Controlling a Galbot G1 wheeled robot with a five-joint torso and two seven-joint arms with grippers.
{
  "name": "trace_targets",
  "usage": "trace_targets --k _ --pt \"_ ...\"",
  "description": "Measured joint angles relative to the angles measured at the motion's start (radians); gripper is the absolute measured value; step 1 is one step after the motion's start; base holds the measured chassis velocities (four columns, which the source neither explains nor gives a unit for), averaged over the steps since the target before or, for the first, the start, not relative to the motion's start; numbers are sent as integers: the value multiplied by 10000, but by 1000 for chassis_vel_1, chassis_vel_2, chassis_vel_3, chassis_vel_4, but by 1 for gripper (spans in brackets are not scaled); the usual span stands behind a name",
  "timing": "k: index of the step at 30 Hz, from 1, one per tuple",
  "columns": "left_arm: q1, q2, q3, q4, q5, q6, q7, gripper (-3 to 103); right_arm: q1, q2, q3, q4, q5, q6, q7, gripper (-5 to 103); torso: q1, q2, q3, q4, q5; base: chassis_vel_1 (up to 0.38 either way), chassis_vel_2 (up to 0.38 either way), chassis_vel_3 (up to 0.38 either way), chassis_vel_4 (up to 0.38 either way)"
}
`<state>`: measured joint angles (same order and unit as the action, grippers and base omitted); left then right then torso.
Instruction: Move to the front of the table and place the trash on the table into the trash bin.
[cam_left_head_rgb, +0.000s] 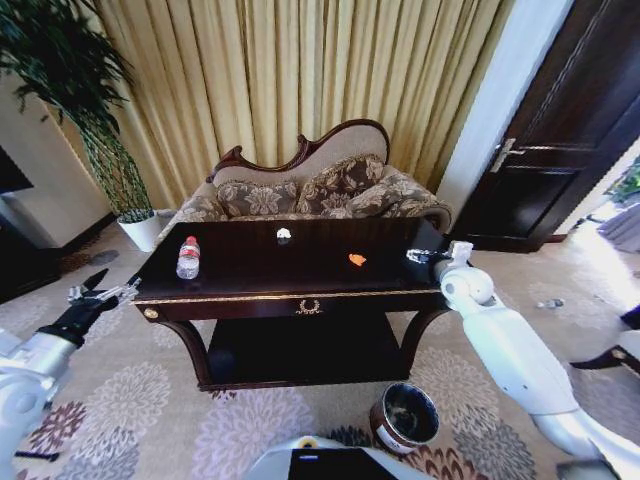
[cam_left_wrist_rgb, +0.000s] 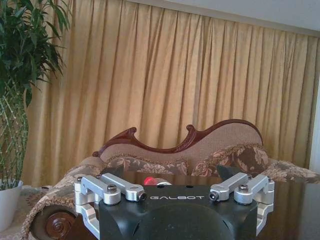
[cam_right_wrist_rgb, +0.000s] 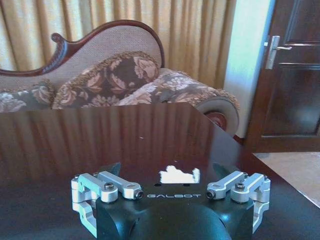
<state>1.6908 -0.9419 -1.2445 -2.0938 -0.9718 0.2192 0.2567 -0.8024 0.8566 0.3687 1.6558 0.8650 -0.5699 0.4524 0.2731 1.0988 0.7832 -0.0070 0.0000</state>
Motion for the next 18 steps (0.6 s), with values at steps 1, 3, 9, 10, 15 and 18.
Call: trace_targets --k 1,3,9,10,15,18 --pt "-2 0 4 -5 0 0 2 100 0 0 16 -25 0 -25 59 100 0 0 0 0 1 0 0 0 0" --pt "-4 0 7 -8 0 0 5 100 -1 1 30 -30 7 -48 104 100 0 0 0 -1 0 0 0 0 0" --pt "2 -11 12 -8 20 -5 23 100 -53 41 32 -17 174 -147 153 100 0 0 0 1 0 0 0 0 0" --pt "2 -11 12 -8 20 -5 23 100 -53 41 32 -17 174 -147 153 100 0 0 0 1 0 0 0 0 0" --pt "20 -14 -23 29 24 -22 73 100 -65 62 3 -26 184 -157 89 100 0 0 0 1 0 0 0 0 0" --pt "5 -11 -21 40 28 -26 76 100 -83 92 -7 -31 165 -147 62 96 0 0 0 0 0 0 0 0 0"
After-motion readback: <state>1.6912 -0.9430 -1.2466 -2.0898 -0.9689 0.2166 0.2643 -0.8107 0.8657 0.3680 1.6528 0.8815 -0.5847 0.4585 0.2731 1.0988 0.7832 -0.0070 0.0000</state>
